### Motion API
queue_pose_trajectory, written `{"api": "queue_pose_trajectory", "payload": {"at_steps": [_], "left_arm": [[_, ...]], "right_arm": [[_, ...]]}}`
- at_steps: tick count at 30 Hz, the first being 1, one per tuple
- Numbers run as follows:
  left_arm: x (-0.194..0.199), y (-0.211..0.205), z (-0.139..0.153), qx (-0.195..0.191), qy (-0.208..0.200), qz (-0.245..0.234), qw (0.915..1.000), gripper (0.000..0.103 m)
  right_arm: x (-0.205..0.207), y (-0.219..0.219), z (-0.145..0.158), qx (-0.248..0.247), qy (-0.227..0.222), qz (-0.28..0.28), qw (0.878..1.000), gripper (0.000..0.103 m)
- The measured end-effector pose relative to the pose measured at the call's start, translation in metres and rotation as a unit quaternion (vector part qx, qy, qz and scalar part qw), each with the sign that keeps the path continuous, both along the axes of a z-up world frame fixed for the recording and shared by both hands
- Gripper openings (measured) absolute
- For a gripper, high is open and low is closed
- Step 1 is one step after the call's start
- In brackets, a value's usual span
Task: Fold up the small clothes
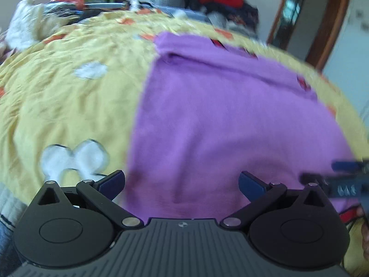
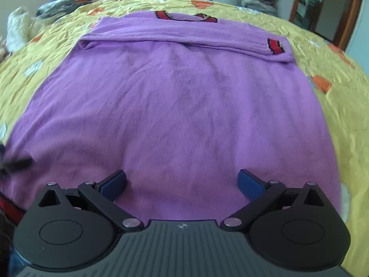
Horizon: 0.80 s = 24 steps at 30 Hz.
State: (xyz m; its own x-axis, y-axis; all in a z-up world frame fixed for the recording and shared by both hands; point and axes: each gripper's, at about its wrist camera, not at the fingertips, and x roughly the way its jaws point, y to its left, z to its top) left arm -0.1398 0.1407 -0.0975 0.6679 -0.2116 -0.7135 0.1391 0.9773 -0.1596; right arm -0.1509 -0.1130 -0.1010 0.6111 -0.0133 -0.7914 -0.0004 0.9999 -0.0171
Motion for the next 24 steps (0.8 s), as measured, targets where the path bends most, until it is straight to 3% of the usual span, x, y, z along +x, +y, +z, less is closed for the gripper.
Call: {"api": "queue_pose_trajectory", "payload": {"at_steps": [2, 6, 9, 14, 19, 21, 24], "left_arm": [[0.008, 0.017, -0.002, -0.019, 0.015, -0.013, 0.9996, 0.103], [0.015, 0.049, -0.009, -0.097, 0.035, -0.027, 0.9943, 0.103], [0.015, 0.054, -0.008, -0.093, 0.036, -0.036, 0.9944, 0.103], [-0.008, 0.048, -0.009, -0.072, 0.032, -0.058, 0.9952, 0.103], [-0.028, 0.045, -0.028, -0.134, 0.046, -0.091, 0.9857, 0.099], [-0.029, 0.046, -0.038, -0.172, 0.06, -0.086, 0.9795, 0.096], [-0.033, 0.048, -0.042, -0.186, 0.059, -0.067, 0.9785, 0.088]], "right_arm": [[-0.014, -0.006, 0.006, -0.035, -0.03, -0.004, 0.999, 0.103], [-0.045, -0.036, 0.008, -0.125, -0.076, -0.016, 0.989, 0.103], [-0.064, -0.069, 0.005, -0.145, -0.083, -0.026, 0.986, 0.103], [-0.088, -0.116, 0.0, -0.069, -0.083, -0.036, 0.993, 0.103], [-0.102, -0.143, -0.004, 0.015, -0.077, -0.042, 0.996, 0.103], [-0.106, -0.149, -0.006, 0.055, -0.077, -0.045, 0.994, 0.103], [-0.113, -0.156, -0.008, 0.098, -0.078, -0.039, 0.991, 0.103]]}}
